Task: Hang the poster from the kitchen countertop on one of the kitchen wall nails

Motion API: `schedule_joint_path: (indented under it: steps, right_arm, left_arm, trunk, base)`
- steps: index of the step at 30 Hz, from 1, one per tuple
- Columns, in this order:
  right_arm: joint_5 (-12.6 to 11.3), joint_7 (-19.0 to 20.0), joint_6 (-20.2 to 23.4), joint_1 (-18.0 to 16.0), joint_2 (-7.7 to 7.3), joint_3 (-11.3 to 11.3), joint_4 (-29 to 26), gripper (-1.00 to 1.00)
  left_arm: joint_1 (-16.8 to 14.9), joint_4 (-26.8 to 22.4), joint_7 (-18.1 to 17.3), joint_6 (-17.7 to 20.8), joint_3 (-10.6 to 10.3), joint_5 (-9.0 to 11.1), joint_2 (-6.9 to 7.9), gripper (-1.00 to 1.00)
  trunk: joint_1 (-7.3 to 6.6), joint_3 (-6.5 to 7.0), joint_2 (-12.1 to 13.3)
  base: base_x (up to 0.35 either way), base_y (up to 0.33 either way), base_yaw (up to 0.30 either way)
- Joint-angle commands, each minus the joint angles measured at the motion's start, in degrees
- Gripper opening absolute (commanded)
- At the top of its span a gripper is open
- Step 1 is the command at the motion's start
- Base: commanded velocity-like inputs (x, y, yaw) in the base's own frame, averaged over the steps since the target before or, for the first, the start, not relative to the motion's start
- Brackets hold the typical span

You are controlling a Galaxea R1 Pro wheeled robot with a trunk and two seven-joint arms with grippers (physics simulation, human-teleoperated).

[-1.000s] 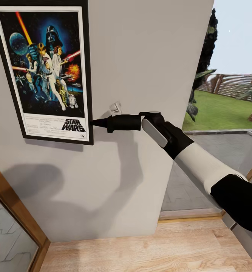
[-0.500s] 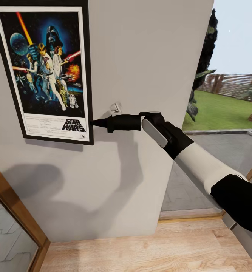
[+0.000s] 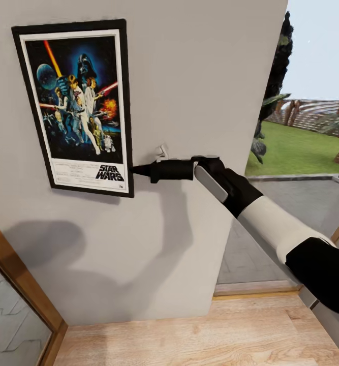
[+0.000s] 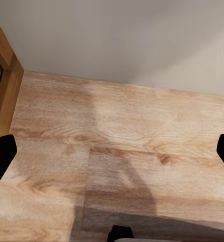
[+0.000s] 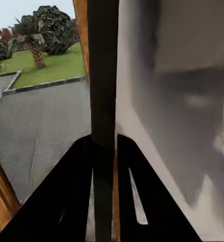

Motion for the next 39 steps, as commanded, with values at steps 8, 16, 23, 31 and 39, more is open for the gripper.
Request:
schedule_joint_path:
  steps: [8, 16, 23, 31, 39]
  right_arm:
    - [-6.7, -0.2, 1.8, 2.6, -0.85, 0.1, -1.6, -1.0]
    - [-13.0, -0.3, 3.5, 5.2, -1.09, 0.1, -4.7, -1.0]
    - [-2.8, 1.9, 2.8, 1.0, -1.41, 0.3, -3.7, -1.0]
    - [-2.9, 2.0, 3.1, 0.4, -1.35, 0.3, -4.0, -1.0]
    - [-2.9, 2.0, 3.1, 0.4, -1.28, 0.3, -4.0, -1.0]
  left_arm:
    - [1.8, 0.0, -0.4, 0.1, 0.9, 0.4, -1.71, 1.0]
    - [1.8, 0.1, -0.4, 0.3, 0.5, 0.4, -1.72, 1.0]
    - [2.5, 0.1, -0.4, 0.5, -1.1, 0.4, -2.36, 1.0]
    - [2.6, 0.1, -0.4, 0.5, -1.1, 0.4, -2.4, 1.0]
    - [2.6, 0.1, -0.4, 0.5, -1.1, 0.4, -2.41, 1.0]
  trunk:
    - [0.04, -0.11, -0.1]
    - [0.04, -0.11, -0.1]
    - [0.04, -0.11, -0.1]
    - [0.04, -0.11, -0.1]
    - [0.04, -0.11, -0.1]
  base:
    - [0.0, 0.0, 0.0]
    - [0.0, 0.0, 0.0]
    - [0.0, 0.0, 0.0]
    - [0.0, 0.0, 0.0]
    - [0.0, 0.0, 0.0]
